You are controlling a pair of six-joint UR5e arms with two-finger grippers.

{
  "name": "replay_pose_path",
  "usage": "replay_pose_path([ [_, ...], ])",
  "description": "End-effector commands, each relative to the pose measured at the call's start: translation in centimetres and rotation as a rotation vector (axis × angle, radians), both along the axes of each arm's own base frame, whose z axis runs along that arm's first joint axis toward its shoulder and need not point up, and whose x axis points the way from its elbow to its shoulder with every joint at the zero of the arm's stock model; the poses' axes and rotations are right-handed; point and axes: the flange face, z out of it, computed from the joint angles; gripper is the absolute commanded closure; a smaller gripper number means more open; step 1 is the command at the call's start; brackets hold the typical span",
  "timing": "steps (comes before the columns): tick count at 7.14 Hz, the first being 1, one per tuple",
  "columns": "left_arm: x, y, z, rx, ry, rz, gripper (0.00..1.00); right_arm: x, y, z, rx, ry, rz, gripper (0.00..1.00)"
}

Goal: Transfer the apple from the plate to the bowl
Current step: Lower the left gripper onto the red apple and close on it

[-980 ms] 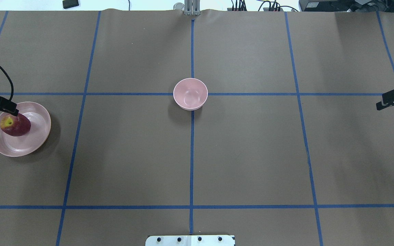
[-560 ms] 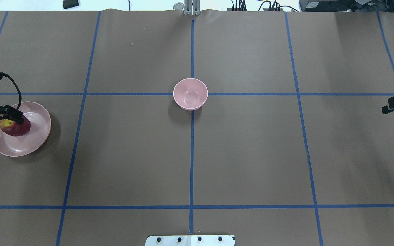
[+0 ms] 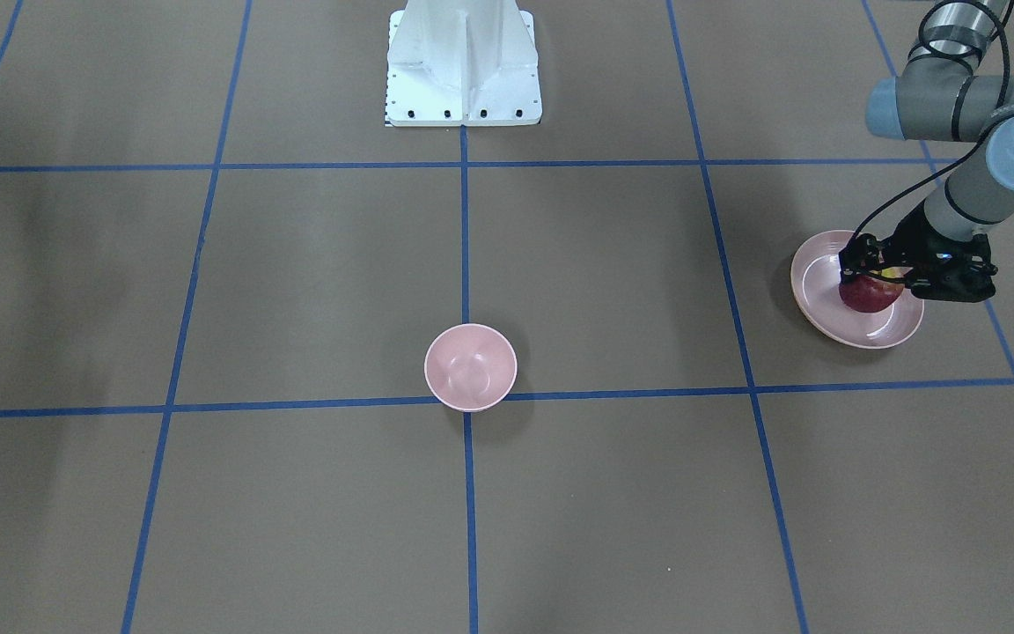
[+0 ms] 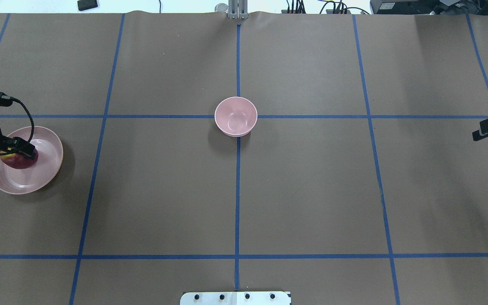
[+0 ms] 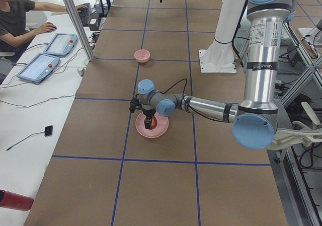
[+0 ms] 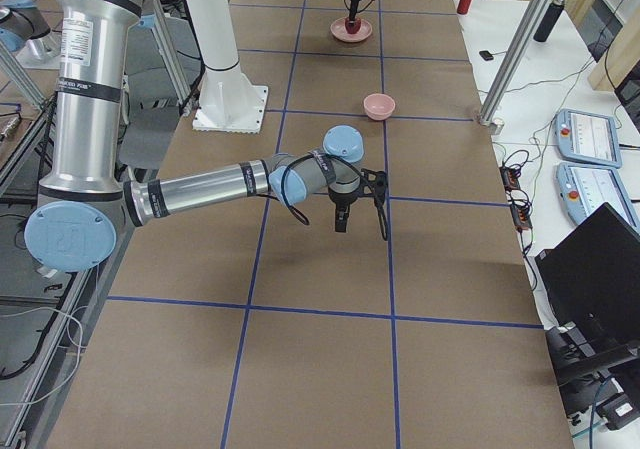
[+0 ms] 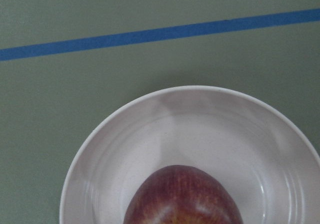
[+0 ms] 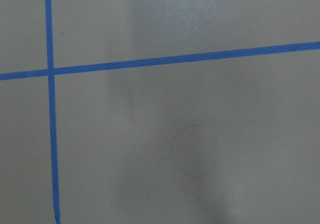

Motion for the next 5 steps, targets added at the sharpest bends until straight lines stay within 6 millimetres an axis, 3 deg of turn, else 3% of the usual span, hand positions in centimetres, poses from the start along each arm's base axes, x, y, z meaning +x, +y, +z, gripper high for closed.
replay_pose_path([
  [1,0.5,-0.2,0.0,-0.001,-0.002,0.006,0.41,0.0,-0.1,0.0,-0.001,0.0,0.001,0.0],
  [2,0.6,-0.3,0.0,0.001,-0.002,0.008,0.85,-0.1,0.0,-0.1,-0.003,-0.005,-0.002,0.0],
  [3,0.5,-0.2,-0.5,0.003,0.009,0.014,1.0,-0.1,0.0,-0.1,-0.004,-0.007,-0.001,0.0],
  [4,0.2,0.0,-2.3,0.012,0.039,0.019,1.0,-0.1,0.0,-0.4,-0.001,-0.013,0.001,0.0],
  [5,-1.7,-0.2,-4.5,-0.037,0.102,0.013,1.0,-0.1,0.0,-0.5,0.0,-0.012,0.001,0.0],
])
